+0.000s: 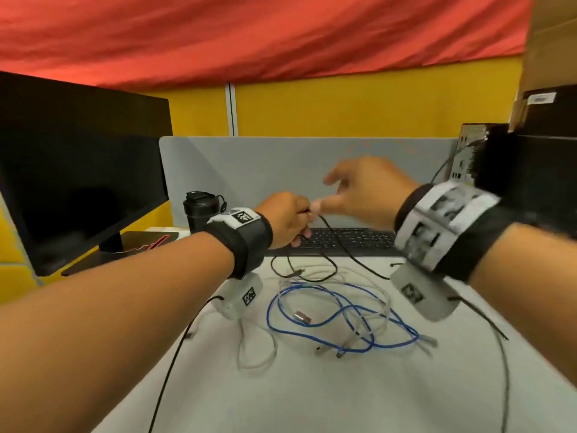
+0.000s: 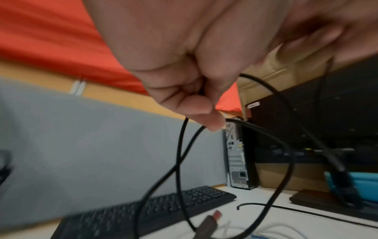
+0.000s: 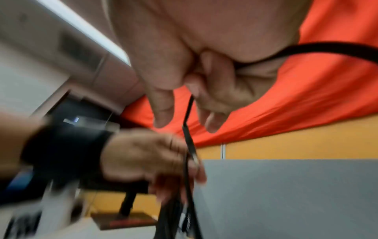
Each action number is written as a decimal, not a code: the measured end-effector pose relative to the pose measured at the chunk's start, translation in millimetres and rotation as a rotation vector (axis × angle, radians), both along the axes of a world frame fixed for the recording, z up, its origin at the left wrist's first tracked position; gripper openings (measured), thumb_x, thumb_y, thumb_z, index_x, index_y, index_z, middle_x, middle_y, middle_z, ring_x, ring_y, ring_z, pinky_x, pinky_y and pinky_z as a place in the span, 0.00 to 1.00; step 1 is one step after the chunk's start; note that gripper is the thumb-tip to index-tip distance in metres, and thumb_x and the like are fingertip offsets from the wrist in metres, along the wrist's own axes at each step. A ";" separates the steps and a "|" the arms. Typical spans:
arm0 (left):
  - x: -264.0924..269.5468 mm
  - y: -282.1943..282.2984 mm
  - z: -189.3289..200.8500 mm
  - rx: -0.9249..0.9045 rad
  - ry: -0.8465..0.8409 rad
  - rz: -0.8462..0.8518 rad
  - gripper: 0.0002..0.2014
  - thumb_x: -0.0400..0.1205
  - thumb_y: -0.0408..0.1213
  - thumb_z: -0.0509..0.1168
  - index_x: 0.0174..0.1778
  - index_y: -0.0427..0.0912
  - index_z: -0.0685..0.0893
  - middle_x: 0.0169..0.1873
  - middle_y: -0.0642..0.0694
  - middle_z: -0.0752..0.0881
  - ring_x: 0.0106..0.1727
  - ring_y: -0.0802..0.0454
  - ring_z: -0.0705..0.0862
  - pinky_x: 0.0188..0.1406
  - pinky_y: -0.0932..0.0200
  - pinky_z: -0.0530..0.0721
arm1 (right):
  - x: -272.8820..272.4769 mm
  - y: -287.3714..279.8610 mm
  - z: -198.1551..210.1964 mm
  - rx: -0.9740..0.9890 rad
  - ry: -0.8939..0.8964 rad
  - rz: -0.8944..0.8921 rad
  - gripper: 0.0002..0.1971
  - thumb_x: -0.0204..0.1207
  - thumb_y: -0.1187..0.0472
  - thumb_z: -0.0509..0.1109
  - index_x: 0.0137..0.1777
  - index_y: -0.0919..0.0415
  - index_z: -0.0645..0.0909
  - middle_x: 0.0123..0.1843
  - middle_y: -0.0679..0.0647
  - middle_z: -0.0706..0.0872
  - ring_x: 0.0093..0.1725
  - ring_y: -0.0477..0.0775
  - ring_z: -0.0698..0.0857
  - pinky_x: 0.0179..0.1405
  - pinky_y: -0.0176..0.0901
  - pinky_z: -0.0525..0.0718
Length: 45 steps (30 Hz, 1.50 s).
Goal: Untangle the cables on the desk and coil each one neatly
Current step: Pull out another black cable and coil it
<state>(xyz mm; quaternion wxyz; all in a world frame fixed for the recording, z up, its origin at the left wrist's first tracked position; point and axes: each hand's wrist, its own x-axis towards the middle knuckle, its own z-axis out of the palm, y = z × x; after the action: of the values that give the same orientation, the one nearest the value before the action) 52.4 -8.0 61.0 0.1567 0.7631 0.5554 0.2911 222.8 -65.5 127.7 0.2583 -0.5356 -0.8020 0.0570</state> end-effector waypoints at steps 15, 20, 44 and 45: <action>-35.3 -1.7 -30.2 -0.123 -0.213 0.046 0.09 0.89 0.34 0.58 0.51 0.44 0.84 0.43 0.47 0.89 0.37 0.54 0.86 0.34 0.63 0.86 | 54.5 20.5 60.1 -0.087 0.937 0.352 0.11 0.77 0.47 0.70 0.43 0.54 0.88 0.28 0.46 0.76 0.18 0.43 0.62 0.15 0.31 0.60; -47.2 -10.5 -20.7 -0.025 -0.113 0.212 0.24 0.84 0.35 0.65 0.77 0.51 0.73 0.70 0.45 0.81 0.53 0.54 0.84 0.45 0.61 0.83 | 33.2 13.4 34.6 -0.235 0.566 0.091 0.19 0.73 0.48 0.77 0.51 0.65 0.87 0.33 0.51 0.82 0.25 0.48 0.69 0.17 0.38 0.65; -17.6 -41.6 -30.8 -0.211 -0.735 -0.208 0.15 0.90 0.40 0.57 0.56 0.35 0.87 0.38 0.46 0.88 0.40 0.50 0.89 0.51 0.52 0.88 | -3.3 28.9 -65.2 -0.029 0.615 0.328 0.15 0.76 0.76 0.71 0.50 0.52 0.83 0.48 0.55 0.89 0.40 0.50 0.93 0.41 0.40 0.91; -18.5 -38.6 -36.5 -0.251 -0.778 -0.201 0.14 0.90 0.37 0.57 0.55 0.34 0.87 0.34 0.46 0.85 0.35 0.51 0.86 0.47 0.53 0.88 | -3.8 33.9 -71.6 -0.027 0.617 0.275 0.12 0.76 0.74 0.72 0.47 0.54 0.84 0.43 0.56 0.89 0.35 0.48 0.92 0.35 0.38 0.90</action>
<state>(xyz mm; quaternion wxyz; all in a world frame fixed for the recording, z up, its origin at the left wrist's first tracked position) 34.0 -46.6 24.5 0.4743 0.6216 0.4085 0.4709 219.0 -31.6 56.1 0.4717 -0.3833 -0.7499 0.2611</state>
